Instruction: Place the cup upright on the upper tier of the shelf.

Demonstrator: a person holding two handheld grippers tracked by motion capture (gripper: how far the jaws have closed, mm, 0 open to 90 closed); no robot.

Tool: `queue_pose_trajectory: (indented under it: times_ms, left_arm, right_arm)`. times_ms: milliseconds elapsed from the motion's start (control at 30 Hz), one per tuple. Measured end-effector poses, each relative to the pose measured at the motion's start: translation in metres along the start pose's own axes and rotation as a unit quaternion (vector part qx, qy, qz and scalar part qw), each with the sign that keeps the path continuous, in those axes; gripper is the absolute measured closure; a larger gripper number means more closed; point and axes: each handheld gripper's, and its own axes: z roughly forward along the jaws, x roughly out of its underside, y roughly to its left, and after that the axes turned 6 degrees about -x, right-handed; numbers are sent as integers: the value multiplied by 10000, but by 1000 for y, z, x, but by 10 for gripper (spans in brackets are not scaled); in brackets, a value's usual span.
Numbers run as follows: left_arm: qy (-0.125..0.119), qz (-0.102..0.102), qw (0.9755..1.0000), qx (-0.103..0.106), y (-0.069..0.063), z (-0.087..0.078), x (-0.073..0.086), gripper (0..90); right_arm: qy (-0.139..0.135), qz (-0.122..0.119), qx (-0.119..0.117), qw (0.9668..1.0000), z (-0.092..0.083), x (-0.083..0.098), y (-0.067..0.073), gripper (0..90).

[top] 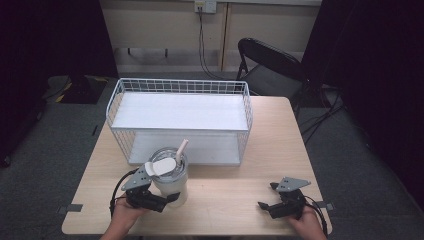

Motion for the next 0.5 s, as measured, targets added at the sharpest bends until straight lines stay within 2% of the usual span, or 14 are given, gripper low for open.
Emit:
queue_pose_trajectory:
  times_ms: [300, 433, 500]
  left_arm:
    - [-277, -114, 9995, -34, -2, 3, 1, 67]
    - [-493, -113, 9987, -8, -1, 6, 2, 66]
    - [-517, -90, 9986, -11, -1, 7, 2, 66]
  right_arm:
    - [-1, -23, -21, 10000, 1, -1, -1, 136]
    - [0, -25, -23, 10000, 1, -1, -1, 136]
    - [0, -25, -23, 10000, 1, -1, -1, 136]
